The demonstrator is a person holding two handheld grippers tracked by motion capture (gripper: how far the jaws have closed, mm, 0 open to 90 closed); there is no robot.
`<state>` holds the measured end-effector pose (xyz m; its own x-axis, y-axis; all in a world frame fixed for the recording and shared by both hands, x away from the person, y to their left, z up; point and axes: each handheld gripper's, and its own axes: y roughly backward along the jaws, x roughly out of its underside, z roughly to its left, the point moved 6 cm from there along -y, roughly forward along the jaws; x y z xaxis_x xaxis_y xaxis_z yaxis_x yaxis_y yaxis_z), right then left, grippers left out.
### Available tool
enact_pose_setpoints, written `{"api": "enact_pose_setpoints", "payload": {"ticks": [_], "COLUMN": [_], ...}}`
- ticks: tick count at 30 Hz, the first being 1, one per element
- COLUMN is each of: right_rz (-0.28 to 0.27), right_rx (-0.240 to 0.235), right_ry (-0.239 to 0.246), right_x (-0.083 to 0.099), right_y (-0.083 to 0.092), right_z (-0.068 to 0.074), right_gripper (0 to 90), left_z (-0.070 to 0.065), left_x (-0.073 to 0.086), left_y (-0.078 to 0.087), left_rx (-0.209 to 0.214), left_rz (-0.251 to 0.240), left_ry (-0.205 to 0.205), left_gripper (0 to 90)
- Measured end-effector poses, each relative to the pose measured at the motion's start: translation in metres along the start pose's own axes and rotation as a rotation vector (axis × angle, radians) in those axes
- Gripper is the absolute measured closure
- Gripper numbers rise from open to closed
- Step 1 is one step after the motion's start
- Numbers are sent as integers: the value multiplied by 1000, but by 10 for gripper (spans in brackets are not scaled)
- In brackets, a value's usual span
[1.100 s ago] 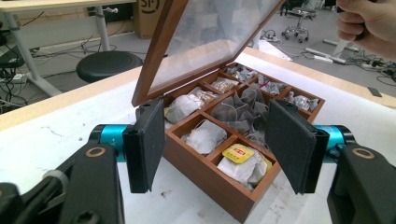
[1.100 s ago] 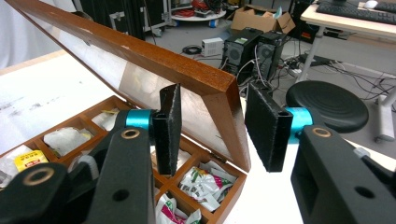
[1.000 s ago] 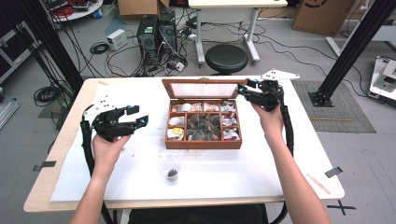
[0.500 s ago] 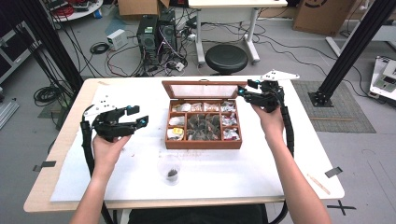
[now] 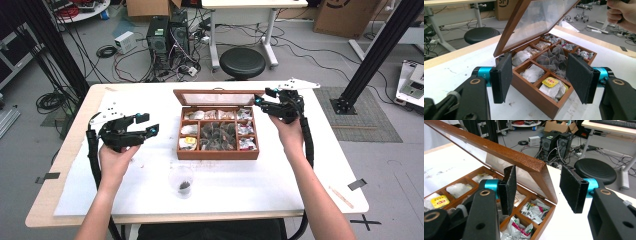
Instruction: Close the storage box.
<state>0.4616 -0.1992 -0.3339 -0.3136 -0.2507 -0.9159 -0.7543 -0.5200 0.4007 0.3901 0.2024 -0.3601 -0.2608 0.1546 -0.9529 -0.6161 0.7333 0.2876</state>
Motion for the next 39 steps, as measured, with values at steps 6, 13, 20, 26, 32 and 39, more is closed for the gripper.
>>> {"api": "enact_pose_setpoints", "payload": {"ticks": [6, 13, 20, 26, 32, 39], "right_rz": [-1, 12, 10, 6, 19, 29], "right_rx": [-4, -12, -12, -18, -37, -66], "right_ry": [-6, -20, -50, -92, -121, -172], "right_x": [5, 7, 10, 14, 19, 25], "right_y": [1, 2, 3, 4, 4, 3], "right_z": [3, 4, 6, 6, 7, 7], "right_gripper": [487, 476, 463, 434, 452, 452], "left_z": [-1, -1, -1, -1, -1, -1], "left_x": [0, 0, 0, 0, 1, 2], "left_y": [-1, 0, 0, 0, -1, -2], "left_rx": [2, 1, 1, 1, 3, 3], "left_rz": [2, 3, 3, 4, 5, 7], "left_ry": [-3, -3, -5, -4, 0, -1], "left_gripper": [382, 382, 382, 383, 382, 382]}}
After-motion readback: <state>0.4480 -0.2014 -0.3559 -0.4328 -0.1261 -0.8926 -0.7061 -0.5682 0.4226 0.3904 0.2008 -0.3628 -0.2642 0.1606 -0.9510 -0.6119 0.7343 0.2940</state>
